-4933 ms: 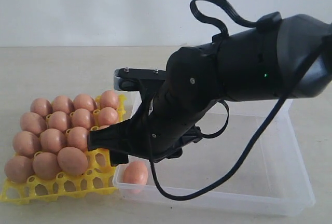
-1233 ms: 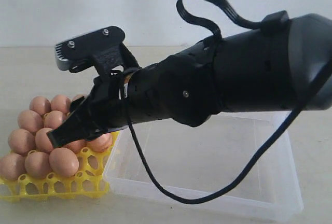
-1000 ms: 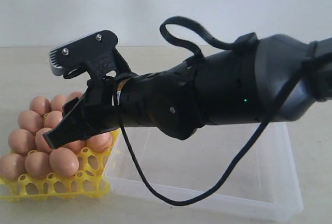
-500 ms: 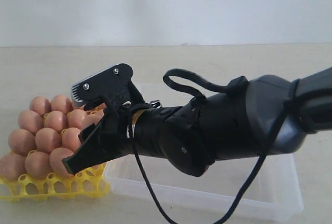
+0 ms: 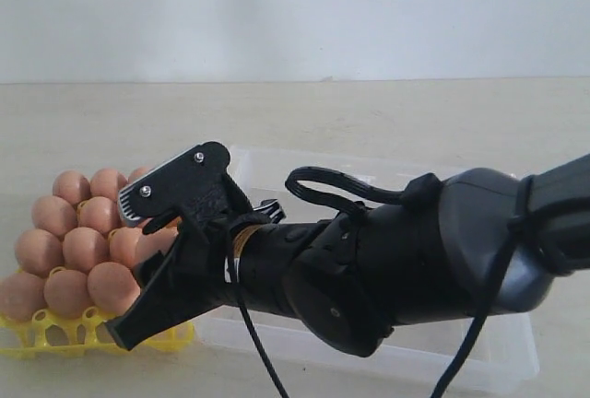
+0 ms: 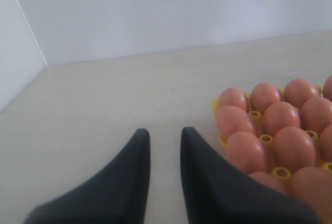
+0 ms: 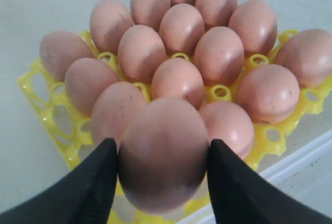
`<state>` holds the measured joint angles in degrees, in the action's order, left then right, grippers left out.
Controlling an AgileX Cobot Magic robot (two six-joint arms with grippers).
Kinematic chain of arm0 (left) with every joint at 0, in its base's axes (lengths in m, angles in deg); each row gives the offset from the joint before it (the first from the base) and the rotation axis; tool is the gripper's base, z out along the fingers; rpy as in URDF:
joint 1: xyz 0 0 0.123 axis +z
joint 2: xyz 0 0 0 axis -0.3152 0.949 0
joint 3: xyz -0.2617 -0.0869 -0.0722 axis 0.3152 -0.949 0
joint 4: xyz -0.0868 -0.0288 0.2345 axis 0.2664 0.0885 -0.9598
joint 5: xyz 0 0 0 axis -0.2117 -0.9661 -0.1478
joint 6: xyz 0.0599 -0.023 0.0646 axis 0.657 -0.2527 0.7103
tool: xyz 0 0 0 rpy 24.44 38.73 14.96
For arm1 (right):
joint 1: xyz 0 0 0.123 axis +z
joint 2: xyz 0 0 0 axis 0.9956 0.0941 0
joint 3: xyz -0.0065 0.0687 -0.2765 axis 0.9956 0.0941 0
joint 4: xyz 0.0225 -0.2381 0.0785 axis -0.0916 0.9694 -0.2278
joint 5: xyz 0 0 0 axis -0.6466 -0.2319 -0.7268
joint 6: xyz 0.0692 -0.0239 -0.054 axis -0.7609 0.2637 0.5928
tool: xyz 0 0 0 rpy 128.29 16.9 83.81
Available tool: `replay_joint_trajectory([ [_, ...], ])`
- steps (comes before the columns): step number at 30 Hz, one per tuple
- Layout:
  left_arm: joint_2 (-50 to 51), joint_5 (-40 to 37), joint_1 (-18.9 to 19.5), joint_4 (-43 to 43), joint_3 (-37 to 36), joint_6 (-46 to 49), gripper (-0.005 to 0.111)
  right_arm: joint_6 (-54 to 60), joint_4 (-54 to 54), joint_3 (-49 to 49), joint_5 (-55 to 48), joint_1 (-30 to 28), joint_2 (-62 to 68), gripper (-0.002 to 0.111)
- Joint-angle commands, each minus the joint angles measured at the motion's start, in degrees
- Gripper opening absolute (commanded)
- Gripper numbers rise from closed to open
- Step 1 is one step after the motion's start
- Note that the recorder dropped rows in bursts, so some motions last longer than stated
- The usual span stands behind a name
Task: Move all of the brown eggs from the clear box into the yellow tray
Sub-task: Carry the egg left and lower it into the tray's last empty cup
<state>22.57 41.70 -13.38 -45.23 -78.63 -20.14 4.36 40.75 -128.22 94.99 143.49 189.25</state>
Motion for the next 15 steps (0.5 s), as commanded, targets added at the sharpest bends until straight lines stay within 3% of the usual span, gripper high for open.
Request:
replay_joint_trajectory([
  [1, -0.11, 0.12, 0.13, 0.11, -0.22, -0.12, 0.022, 0.00, 0.81, 0.15, 3.51, 0.27, -0.16, 0.000],
  [15, -0.11, 0.12, 0.13, 0.11, -0.22, -0.12, 0.022, 0.48, 0.94, 0.15, 6.91, 0.27, 2.34, 0.000],
])
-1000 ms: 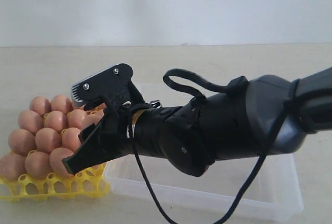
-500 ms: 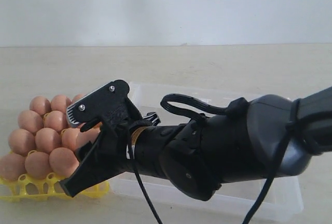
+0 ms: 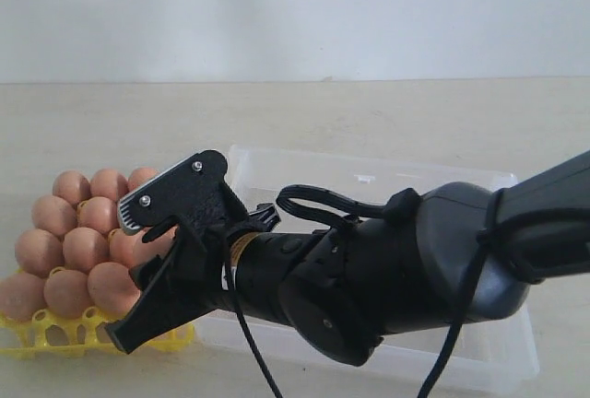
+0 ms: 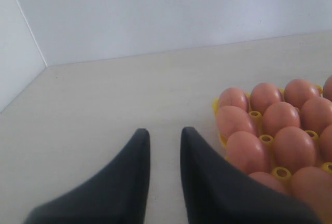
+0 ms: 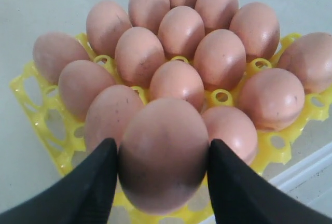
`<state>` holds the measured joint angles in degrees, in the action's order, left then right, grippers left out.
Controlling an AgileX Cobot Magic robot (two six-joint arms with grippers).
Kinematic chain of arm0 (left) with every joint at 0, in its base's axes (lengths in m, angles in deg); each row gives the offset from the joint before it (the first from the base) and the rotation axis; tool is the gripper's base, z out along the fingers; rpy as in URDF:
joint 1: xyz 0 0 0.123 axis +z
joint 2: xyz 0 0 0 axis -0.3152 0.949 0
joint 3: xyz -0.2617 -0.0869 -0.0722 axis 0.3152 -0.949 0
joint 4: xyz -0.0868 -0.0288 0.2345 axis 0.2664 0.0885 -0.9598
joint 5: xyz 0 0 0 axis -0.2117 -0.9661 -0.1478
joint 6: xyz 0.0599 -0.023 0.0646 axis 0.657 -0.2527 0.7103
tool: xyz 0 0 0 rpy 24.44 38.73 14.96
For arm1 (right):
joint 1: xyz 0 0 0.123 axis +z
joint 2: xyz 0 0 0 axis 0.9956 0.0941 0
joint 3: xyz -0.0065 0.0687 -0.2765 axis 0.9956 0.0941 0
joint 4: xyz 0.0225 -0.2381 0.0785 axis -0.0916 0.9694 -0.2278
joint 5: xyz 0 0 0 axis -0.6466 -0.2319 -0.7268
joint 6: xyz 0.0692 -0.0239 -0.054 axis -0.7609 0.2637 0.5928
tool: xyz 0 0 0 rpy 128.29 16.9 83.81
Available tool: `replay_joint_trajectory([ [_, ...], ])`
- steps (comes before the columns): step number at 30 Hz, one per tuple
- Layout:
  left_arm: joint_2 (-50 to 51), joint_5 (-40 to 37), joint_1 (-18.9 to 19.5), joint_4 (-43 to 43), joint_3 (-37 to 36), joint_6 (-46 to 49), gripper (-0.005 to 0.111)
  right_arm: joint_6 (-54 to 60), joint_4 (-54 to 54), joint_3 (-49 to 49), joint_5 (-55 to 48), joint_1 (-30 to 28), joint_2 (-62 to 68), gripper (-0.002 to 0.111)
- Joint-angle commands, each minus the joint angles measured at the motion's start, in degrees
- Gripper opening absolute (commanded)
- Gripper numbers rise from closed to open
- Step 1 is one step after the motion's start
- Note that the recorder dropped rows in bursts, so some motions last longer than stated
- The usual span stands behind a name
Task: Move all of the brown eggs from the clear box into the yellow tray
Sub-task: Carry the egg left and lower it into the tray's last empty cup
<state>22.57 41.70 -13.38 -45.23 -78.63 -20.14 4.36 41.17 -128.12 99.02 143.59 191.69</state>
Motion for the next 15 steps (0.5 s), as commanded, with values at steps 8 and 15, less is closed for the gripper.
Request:
replay_joint_trajectory([
  [8, -0.11, 0.12, 0.13, 0.11, -0.22, -0.12, 0.022, 0.48, 0.92, 0.05, 3.68, 0.17, -0.10, 0.000],
  [15, -0.11, 0.12, 0.13, 0.11, -0.22, -0.12, 0.022, 0.48, 1.04, 0.05, 3.68, 0.17, 0.21, 0.000],
])
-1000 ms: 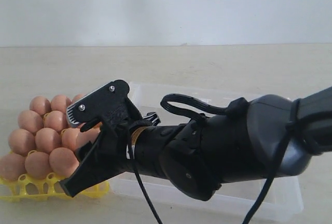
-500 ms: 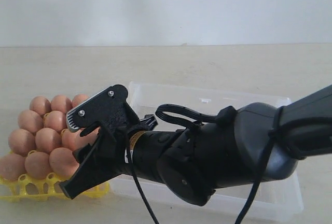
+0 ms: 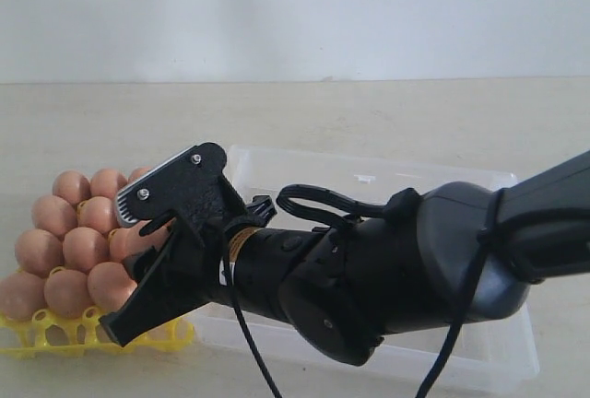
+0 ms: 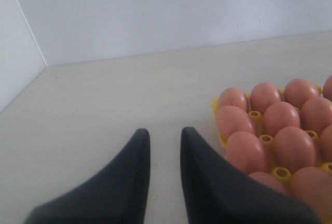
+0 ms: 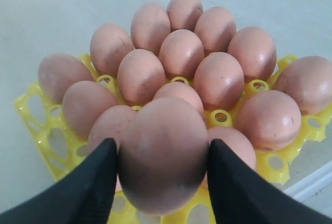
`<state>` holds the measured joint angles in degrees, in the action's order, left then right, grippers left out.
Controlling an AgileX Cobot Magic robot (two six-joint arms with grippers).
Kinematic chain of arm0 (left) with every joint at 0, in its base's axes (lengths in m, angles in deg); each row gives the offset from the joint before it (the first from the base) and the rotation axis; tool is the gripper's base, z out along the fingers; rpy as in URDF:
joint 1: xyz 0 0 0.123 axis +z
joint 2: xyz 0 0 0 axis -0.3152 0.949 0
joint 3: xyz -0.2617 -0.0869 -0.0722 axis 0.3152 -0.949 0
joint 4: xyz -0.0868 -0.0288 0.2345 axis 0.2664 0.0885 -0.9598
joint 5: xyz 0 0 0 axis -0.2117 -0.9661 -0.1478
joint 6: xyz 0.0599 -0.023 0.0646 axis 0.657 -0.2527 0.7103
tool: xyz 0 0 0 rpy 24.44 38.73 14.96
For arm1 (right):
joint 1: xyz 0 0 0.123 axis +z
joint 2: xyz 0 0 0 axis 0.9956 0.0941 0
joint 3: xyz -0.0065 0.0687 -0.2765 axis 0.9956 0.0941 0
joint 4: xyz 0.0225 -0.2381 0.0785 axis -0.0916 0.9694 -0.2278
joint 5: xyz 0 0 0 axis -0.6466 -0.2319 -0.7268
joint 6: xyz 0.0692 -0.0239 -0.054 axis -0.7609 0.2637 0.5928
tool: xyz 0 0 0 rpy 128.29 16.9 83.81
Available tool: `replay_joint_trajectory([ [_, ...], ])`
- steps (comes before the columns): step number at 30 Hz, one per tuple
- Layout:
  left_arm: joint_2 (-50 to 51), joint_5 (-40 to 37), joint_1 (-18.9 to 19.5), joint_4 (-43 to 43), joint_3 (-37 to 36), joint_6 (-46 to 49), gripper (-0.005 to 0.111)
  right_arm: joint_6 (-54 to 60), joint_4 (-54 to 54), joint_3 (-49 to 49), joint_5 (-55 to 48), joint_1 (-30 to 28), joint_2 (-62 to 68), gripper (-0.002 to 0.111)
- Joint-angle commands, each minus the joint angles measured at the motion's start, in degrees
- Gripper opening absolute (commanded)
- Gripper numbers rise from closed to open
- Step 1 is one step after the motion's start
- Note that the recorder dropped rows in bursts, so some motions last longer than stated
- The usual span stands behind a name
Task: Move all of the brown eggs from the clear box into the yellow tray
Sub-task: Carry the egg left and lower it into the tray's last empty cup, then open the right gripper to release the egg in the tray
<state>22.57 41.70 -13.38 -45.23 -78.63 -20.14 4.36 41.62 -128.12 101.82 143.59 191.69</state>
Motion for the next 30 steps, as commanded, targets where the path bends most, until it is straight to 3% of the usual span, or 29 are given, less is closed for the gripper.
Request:
replay_joint_trajectory([
  [1, -0.11, 0.12, 0.13, 0.11, -0.22, -0.12, 0.022, 0.48, 0.71, 0.05, 0.89, 0.17, 0.18, 0.000],
  [30, -0.11, 0.12, 0.13, 0.11, -0.22, -0.12, 0.022, -0.49, 1.46, -0.20, 1.72, 0.51, 2.73, 0.000],
])
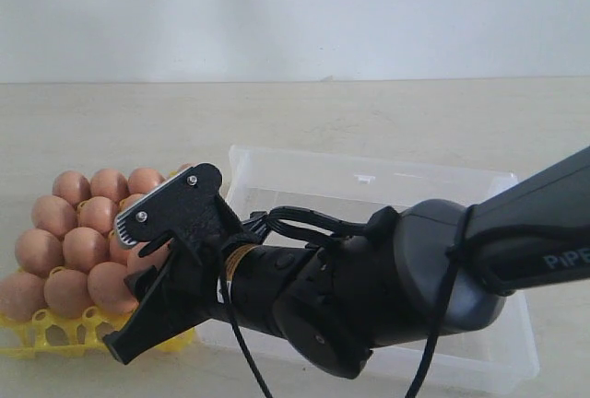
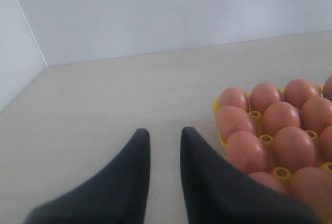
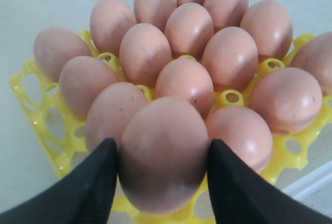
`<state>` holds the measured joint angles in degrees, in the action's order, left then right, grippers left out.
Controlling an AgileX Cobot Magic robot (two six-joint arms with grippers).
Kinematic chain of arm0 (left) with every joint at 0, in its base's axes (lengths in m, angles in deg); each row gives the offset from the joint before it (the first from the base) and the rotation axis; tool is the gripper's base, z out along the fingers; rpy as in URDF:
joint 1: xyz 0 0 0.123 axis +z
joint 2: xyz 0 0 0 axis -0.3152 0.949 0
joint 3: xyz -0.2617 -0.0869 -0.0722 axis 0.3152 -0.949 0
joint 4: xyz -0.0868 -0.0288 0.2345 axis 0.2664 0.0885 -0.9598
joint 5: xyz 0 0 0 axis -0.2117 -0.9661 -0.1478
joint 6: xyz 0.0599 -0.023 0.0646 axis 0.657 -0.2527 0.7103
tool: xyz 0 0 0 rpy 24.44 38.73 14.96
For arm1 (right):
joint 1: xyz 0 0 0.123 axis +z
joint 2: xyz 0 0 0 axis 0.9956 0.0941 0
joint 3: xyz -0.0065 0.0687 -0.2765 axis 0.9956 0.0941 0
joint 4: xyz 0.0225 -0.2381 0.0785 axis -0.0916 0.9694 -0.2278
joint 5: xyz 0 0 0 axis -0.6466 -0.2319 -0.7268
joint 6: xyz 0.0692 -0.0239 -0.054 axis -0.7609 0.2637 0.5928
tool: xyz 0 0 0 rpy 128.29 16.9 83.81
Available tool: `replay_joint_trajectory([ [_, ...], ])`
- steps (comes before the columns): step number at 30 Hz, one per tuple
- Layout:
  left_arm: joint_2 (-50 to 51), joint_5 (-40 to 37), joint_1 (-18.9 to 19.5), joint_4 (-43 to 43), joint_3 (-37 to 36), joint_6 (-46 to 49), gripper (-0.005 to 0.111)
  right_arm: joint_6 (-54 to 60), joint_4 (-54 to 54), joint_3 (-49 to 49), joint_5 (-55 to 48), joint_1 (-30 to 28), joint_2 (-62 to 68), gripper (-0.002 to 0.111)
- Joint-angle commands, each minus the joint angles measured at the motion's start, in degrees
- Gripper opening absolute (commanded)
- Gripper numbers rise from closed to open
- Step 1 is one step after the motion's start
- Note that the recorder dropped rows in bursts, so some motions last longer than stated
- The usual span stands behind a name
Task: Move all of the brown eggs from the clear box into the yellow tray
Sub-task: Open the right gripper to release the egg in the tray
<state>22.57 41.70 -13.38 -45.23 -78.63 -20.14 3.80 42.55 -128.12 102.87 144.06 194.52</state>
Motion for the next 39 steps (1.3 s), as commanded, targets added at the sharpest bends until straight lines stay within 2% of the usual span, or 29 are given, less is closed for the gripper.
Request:
replay_joint_trajectory([
  [1, -0.11, 0.12, 0.13, 0.11, -0.22, -0.12, 0.022, 0.08, 0.53, -0.20, 0.55, 0.05, -0.11, 0.000],
  [10, -0.11, 0.12, 0.13, 0.11, -0.22, -0.12, 0.022, -0.22, 0.53, -0.20, -2.32, 0.05, -0.11, 0.000],
  [12, -0.11, 0.12, 0.13, 0.11, -0.22, -0.12, 0.022, -0.41, 0.42, -0.20, -1.81, 0.05, -0.11, 0.003],
  [15, -0.11, 0.12, 0.13, 0.11, -0.22, -0.12, 0.022, -0.41, 0.42, -0.20, -1.72, 0.05, -0.11, 0.023],
  [17, -0.11, 0.12, 0.13, 0.11, -0.22, -0.12, 0.022, -0.18, 0.42, -0.20, -1.42, 0.05, -0.11, 0.043],
  [20, -0.11, 0.12, 0.13, 0.11, -0.22, -0.12, 0.022, -0.18, 0.34, -0.20, -1.15, 0.05, -0.11, 0.061],
  [32, -0.11, 0.12, 0.13, 0.11, -0.22, -0.12, 0.022, 0.56, 0.34, -0.20, -1.38, 0.05, -1.23, 0.062],
  [39, -0.11, 0.12, 0.13, 0.11, -0.22, -0.12, 0.022, 5.66, -2.65, -0.20, -4.00, 0.05, -8.75, 0.062],
])
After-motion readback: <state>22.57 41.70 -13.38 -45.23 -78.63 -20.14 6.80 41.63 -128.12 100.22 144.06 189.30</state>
